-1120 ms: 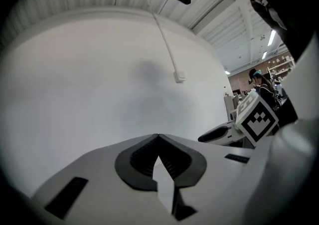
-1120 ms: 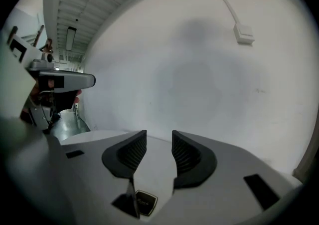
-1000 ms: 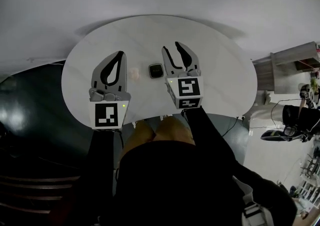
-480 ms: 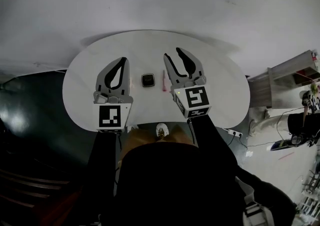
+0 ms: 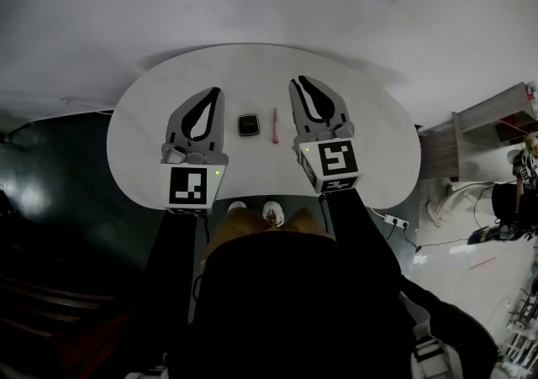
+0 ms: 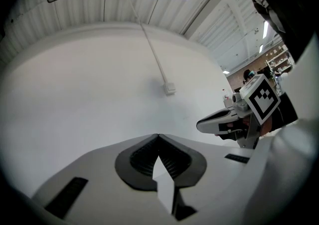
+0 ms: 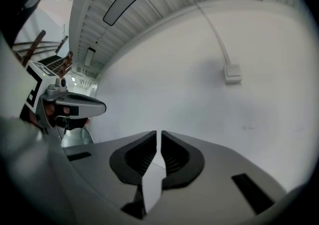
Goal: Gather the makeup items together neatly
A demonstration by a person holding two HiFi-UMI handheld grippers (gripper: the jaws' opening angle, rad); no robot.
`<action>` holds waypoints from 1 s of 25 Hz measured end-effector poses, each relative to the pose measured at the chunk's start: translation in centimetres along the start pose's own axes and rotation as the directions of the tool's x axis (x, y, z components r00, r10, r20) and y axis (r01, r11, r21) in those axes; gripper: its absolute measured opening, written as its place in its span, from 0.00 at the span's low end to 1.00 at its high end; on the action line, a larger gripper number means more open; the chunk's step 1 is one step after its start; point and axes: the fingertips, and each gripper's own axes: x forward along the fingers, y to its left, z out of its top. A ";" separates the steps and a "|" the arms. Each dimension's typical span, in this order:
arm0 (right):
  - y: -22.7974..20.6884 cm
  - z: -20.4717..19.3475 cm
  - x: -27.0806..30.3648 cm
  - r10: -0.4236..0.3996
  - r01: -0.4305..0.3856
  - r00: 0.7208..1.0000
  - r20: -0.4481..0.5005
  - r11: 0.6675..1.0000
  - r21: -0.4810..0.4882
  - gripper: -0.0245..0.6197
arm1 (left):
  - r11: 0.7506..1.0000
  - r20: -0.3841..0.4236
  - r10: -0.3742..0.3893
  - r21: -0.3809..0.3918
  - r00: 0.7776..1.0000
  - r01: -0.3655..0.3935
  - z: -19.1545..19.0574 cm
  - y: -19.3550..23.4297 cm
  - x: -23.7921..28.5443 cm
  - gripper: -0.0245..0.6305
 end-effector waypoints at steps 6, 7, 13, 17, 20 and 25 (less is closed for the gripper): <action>0.4 0.4 -0.3 0.043 -0.042 0.999 0.013 0.999 -0.007 0.08 | 1.000 0.000 0.007 -0.003 1.000 -0.007 -0.1 0.0 0.0 0.06; 0.5 0.6 -0.2 0.045 -0.045 0.999 0.019 0.999 -0.007 0.08 | 1.000 0.000 0.005 -0.003 1.000 -0.005 0.2 0.0 0.0 0.06; 1.0 0.2 -0.3 0.056 -0.057 0.998 -0.017 0.997 -0.054 0.08 | 1.000 -0.003 0.018 0.001 1.000 -0.018 -0.3 0.4 -0.1 0.06; 0.7 0.8 -0.2 0.046 -0.046 0.999 0.002 0.998 -0.053 0.08 | 0.999 -0.006 0.035 0.011 0.999 -0.035 -0.5 1.0 -0.2 0.06; 0.5 1.2 0.0 0.045 -0.045 0.999 0.014 0.998 -0.035 0.08 | 0.999 0.002 0.033 -0.004 0.999 -0.033 -0.3 1.1 -0.1 0.06; 0.4 1.0 0.2 0.050 -0.050 0.999 0.007 0.998 -0.029 0.08 | 1.000 0.001 0.027 0.006 1.000 -0.027 -0.2 0.8 0.2 0.06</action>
